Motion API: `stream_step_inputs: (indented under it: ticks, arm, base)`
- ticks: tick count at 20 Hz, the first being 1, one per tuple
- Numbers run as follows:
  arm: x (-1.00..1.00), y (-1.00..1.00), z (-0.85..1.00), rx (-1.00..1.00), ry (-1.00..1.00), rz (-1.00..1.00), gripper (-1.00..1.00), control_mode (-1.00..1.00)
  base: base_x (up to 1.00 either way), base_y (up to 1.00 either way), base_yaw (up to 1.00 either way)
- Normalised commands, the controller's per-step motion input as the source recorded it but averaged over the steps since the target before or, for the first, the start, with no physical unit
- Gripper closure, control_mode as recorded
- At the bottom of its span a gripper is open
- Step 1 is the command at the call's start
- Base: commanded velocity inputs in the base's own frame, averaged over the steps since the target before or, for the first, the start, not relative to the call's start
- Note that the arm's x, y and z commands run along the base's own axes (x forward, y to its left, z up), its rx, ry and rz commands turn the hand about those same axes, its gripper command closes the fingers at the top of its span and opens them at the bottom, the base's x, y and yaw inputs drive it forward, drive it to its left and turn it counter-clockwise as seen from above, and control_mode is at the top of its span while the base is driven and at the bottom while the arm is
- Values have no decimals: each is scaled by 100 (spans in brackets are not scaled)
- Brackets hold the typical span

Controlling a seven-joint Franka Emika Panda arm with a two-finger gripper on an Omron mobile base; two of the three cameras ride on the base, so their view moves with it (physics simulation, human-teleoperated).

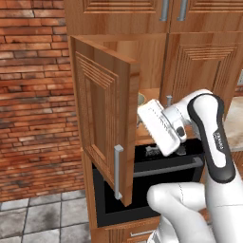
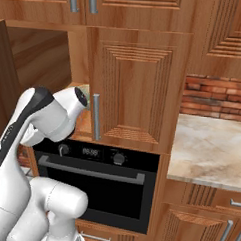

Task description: Retrieve the bowl from the cabinet, then place the raw meat into the bowl to avoid contamination.

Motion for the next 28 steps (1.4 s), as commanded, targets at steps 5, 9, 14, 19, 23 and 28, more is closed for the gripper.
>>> stream_step_inputs:
  ticks: [5, 9, 14, 19, 23, 28]
  arm:
    - [21, 53, -35, 1, 0, 0, -100, -100]
    - [5, 46, -37, 4, 0, -1, -100, -100]
    - [5, 46, -37, 4, 1, -1, -100, -100]
    - [8, 45, -33, 4, 5, 0, -100, -100]
    - [5, 42, -28, 3, 3, 0, -100, -100]
    - [2, 24, -11, 1, 1, 0, -100, -100]
  base:
    - [0, 0, 0]
    - [0, 0, 0]
    - [0, 0, 0]
    - [0, 0, 0]
    - [0, 0, 0]
    - [0, 0, 0]
